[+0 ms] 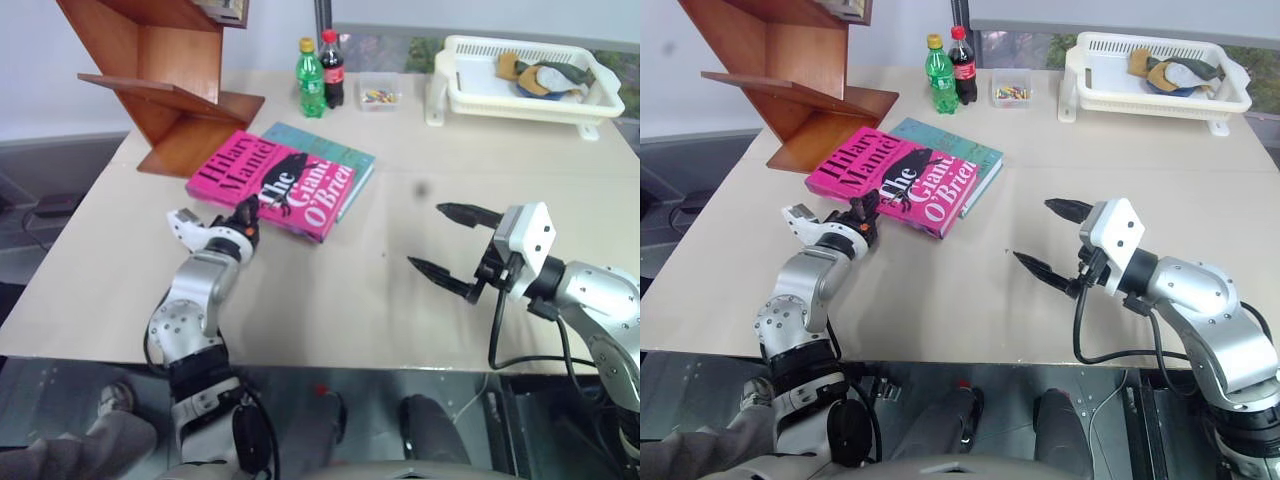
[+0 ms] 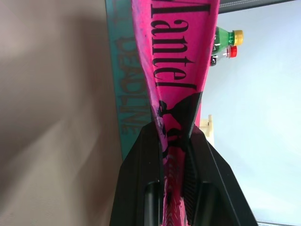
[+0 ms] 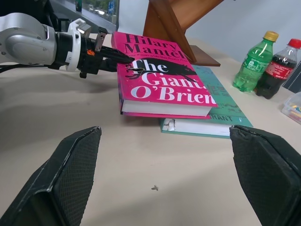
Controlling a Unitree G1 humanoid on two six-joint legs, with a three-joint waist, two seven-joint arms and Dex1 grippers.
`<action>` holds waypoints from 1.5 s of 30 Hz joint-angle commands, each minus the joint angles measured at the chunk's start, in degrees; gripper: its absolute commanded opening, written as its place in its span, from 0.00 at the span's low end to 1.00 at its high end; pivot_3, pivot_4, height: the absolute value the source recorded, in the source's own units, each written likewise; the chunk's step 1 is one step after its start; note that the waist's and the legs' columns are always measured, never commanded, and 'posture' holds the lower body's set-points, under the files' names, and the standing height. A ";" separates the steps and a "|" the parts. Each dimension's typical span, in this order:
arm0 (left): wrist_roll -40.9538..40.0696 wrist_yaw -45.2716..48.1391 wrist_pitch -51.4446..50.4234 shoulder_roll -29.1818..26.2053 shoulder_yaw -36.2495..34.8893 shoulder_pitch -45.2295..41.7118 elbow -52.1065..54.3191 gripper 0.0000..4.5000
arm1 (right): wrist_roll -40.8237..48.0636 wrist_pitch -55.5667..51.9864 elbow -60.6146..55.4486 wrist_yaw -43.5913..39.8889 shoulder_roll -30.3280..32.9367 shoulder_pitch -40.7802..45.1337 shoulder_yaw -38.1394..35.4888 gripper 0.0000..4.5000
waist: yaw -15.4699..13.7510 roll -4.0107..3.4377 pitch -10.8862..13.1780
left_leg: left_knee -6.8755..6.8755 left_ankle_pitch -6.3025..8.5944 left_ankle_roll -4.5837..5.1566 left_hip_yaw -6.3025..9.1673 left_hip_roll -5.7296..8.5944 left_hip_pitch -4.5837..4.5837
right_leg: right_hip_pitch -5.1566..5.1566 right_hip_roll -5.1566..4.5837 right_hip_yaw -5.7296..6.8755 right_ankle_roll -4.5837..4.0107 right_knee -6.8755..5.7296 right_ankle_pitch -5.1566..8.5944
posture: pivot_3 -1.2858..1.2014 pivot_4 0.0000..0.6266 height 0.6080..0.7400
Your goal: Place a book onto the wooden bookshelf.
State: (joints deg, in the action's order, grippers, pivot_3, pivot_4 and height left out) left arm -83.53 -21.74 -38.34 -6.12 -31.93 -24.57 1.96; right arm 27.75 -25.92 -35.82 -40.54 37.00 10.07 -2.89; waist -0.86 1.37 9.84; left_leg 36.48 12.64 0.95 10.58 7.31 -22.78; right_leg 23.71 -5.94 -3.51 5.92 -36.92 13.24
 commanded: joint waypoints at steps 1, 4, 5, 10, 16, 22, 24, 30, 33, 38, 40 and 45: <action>-3.08 0.20 -2.79 -3.98 1.39 0.81 6.55 0.07 | 1.10 0.64 -2.06 0.51 -0.30 0.32 -1.29 1.00 | -0.02 0.00 0.00 | 0.00 0.00 0.00 -0.01 0.00 0.00 | 0.00 0.00 -0.01 0.00 -0.01 0.00 | 0.52 0.24 1.00; -5.27 0.73 -4.65 -7.98 1.84 0.67 8.83 0.07 | 1.56 0.52 -2.23 0.36 -0.11 -0.12 -1.99 1.00 | -0.03 0.00 0.00 | 0.00 0.00 0.00 0.00 0.00 0.00 | 0.01 0.01 -0.02 0.00 -0.01 0.00 | 0.52 0.24 1.00; -5.70 1.49 -5.59 -9.65 2.18 0.61 9.48 0.07 | 1.71 0.52 -2.18 0.31 -0.03 -0.19 -2.19 1.00 | -0.02 0.00 0.00 | 0.00 0.00 0.00 0.00 0.00 0.01 | 0.01 0.01 -0.01 0.00 -0.01 0.00 | 0.52 0.24 1.00; -3.89 9.39 -10.78 -20.63 5.72 -0.09 13.46 0.07 | 3.13 0.28 -1.40 0.30 -0.23 0.72 -3.00 1.00 | 0.03 0.01 0.02 | -0.01 0.00 0.00 -0.01 -0.01 0.01 | 0.02 0.02 -0.02 -0.01 -0.03 0.00 | 0.52 0.24 1.00; 10.87 25.24 -9.69 -33.14 12.36 -1.11 17.56 0.07 | 4.03 0.79 -0.72 -0.82 0.35 0.62 -3.18 1.00 | 0.04 -0.05 0.03 | -0.08 0.01 0.01 -0.13 -0.01 0.05 | 0.03 0.03 -0.07 -0.02 -0.04 0.01 | 0.52 0.24 1.00; 35.88 42.28 3.96 -44.44 20.03 -1.52 19.77 0.07 | 7.99 -0.35 -0.87 -0.07 -0.68 3.45 -4.72 1.00 | 0.22 -0.10 0.09 | -0.18 0.03 0.03 -0.38 -0.05 0.05 | 0.08 0.05 -0.14 -0.02 0.03 0.01 | 0.52 0.24 1.00; 47.81 47.09 14.27 -48.15 23.14 -3.34 17.54 0.07 | 9.86 -1.04 -0.72 0.77 -1.35 6.19 -4.93 1.00 | 0.27 -0.13 0.10 | -0.22 0.04 0.06 -0.50 -0.10 0.07 | 0.11 0.05 -0.23 -0.02 0.04 0.01 | 0.52 0.24 1.00; 67.19 57.63 40.04 -52.62 24.96 -11.35 6.94 0.07 | 11.28 -1.75 0.41 1.50 -1.65 8.97 -4.44 1.00 | 0.01 -0.12 0.12 | -0.32 0.05 0.06 -0.52 -0.17 -0.04 | 0.19 0.07 -0.21 -0.05 0.20 -0.01 | 0.52 0.24 1.00; 70.27 61.94 47.03 -53.84 24.29 -15.49 2.09 0.07 | 11.11 -1.35 0.95 1.38 -1.90 9.56 -4.04 1.00 | 0.12 -0.11 0.12 | -0.32 0.09 0.13 -0.42 -0.14 -0.08 | 0.21 0.02 -0.22 -0.04 0.23 -0.01 | 0.52 0.24 1.00; 78.65 67.63 59.33 -58.29 25.75 -20.64 -10.20 0.07 | 10.36 -0.31 2.21 1.22 -3.05 11.04 -2.93 1.00 | 0.87 -0.10 0.14 | -0.34 0.10 0.14 -0.35 -0.15 -0.12 | 0.35 0.05 -0.26 -0.04 0.16 -0.01 | 0.52 0.24 1.00; 82.36 68.95 64.03 -60.35 27.12 -23.72 -17.42 0.07 | 9.96 -0.07 2.68 1.15 -3.54 11.61 -2.47 1.00 | 1.38 -0.11 0.14 | -0.34 0.10 0.14 -0.38 -0.17 -0.11 | 0.37 0.09 -0.26 -0.04 0.12 -0.01 | 0.52 0.24 1.00; 90.53 70.56 74.58 -62.79 32.04 -32.74 -36.78 0.07 | 8.93 0.74 3.53 1.23 -4.76 12.67 -1.60 1.00 | 1.85 -0.11 0.14 | -0.32 0.10 0.16 -0.47 -0.16 -0.09 | 0.36 0.12 -0.26 -0.02 0.10 -0.01 | 0.52 0.24 1.00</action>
State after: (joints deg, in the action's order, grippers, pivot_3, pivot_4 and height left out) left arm 4.63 48.80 32.13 -67.44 -0.25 -54.35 -30.17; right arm 36.77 -26.62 -31.24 -39.45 32.57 21.59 -4.28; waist 0.99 1.26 9.99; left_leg 36.16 12.74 1.10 10.10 7.17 -22.88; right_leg 24.08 -5.82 -3.76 5.90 -36.84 13.23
